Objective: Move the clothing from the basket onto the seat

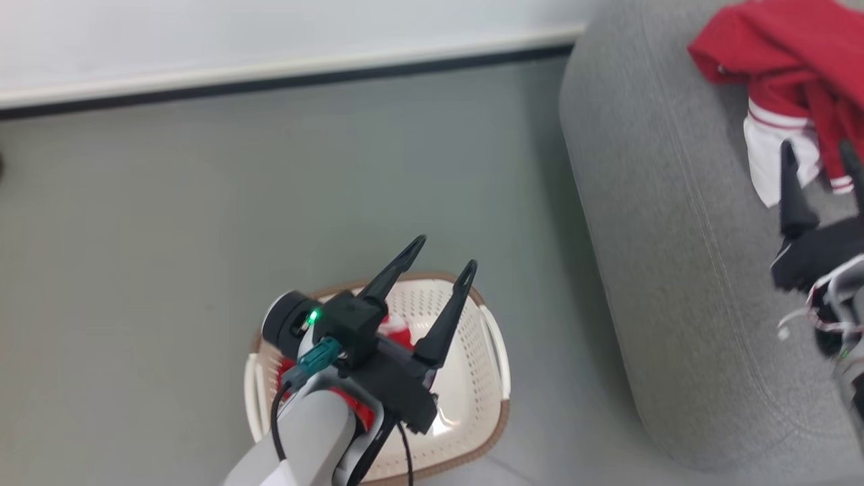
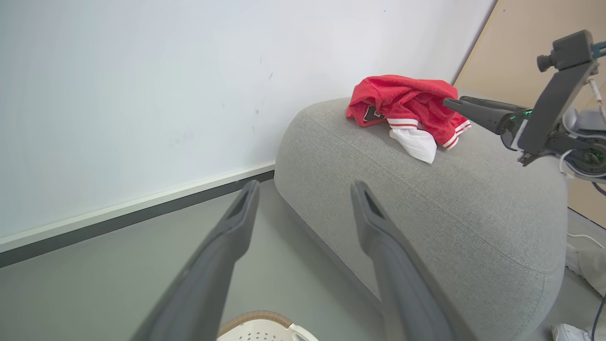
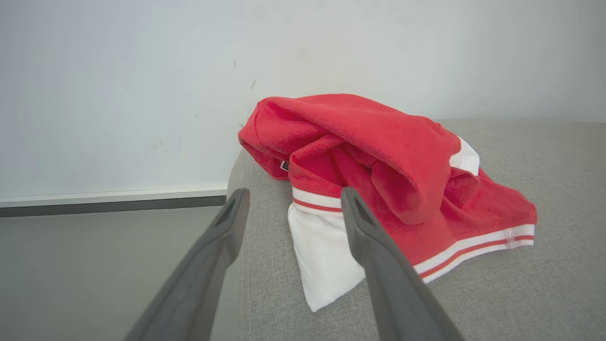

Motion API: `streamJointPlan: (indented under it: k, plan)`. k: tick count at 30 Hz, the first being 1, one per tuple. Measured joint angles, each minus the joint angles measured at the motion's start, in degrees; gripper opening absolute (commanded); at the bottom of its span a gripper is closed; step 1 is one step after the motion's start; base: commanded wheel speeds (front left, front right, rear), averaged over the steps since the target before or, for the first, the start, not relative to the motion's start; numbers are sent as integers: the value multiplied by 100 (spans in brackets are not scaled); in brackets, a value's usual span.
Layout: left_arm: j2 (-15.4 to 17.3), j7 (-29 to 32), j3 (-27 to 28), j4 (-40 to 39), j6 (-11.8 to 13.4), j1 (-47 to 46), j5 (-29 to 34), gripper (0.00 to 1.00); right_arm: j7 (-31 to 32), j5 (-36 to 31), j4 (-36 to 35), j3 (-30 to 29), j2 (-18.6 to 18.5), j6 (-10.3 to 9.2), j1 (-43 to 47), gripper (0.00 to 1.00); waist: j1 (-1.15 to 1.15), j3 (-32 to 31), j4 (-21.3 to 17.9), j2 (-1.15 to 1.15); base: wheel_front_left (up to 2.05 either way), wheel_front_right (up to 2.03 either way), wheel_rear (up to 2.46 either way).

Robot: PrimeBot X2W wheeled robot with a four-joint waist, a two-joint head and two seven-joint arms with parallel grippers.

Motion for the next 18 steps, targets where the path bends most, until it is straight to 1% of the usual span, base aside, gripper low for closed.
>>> streamJointPlan:
  k: [3, 5, 8, 15, 18]
  plan:
    - [20, -43, 98, 97, 7, 126, -32, 100, 0, -36, -277, 0, 99, -10, 357, 100, 0, -211, 119, 0, 0, 0, 0]
    - [70, -49, 197, 143, 47, 209, -62, 100, 0, -51, -452, 0, 221, -54, 580, 100, 0, -352, 204, 0, 0, 0, 0]
    - [179, -64, 355, 197, 73, 349, -103, 100, 0, -53, -747, -34, 377, -140, 898, 100, 0, -564, 334, 0, 0, 0, 0]
    - [397, -97, 784, 241, 259, 755, -303, 100, 0, -112, -1488, -83, 790, -411, 1781, 100, 0, -1084, 630, 0, 0, 0, 0]
    - [489, -97, 883, 248, 310, 996, -311, 100, 0, -207, -1767, -40, 949, -478, 2131, 100, 0, -1314, 741, 0, 0, 0, 0]
